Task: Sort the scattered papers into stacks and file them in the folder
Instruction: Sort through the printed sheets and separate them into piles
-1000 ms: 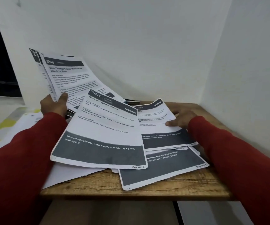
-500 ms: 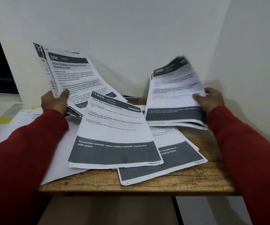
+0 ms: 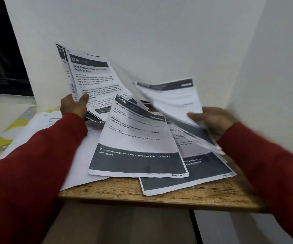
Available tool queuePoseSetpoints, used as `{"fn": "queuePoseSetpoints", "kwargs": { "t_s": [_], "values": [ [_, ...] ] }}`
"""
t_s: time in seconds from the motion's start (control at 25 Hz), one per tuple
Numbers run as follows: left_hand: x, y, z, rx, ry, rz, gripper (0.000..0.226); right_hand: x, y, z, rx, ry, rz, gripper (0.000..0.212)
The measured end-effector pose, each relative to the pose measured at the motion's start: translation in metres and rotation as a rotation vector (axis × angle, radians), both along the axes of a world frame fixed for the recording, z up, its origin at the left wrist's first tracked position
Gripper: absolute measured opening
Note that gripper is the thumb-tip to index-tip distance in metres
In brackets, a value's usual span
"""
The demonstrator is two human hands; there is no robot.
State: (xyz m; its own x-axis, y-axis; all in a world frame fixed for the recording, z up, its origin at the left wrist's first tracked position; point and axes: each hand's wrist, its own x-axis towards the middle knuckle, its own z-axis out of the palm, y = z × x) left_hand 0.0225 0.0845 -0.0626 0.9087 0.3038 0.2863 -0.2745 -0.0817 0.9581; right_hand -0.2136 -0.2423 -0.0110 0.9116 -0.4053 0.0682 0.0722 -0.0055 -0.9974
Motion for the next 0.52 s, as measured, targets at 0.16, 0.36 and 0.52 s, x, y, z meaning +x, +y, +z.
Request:
{"fn": "queuePoseSetpoints", "kwargs": {
  "t_s": [0.16, 0.36, 0.52],
  "values": [
    [-0.007, -0.004, 0.005, 0.029, 0.002, 0.007, 0.037, 0.015, 0.025, -0.025, -0.323, 0.250, 0.080, 0.017],
    [-0.008, -0.006, 0.005, 0.059, 0.006, 0.031, 0.037, 0.014, 0.035, -0.008, -0.922, 0.402, 0.199, 0.018],
    [-0.012, -0.007, 0.005, 0.094, 0.010, 0.047, 0.036, 0.022, 0.042, -0.009, -0.971, 0.432, 0.236, 0.023]
  ]
}}
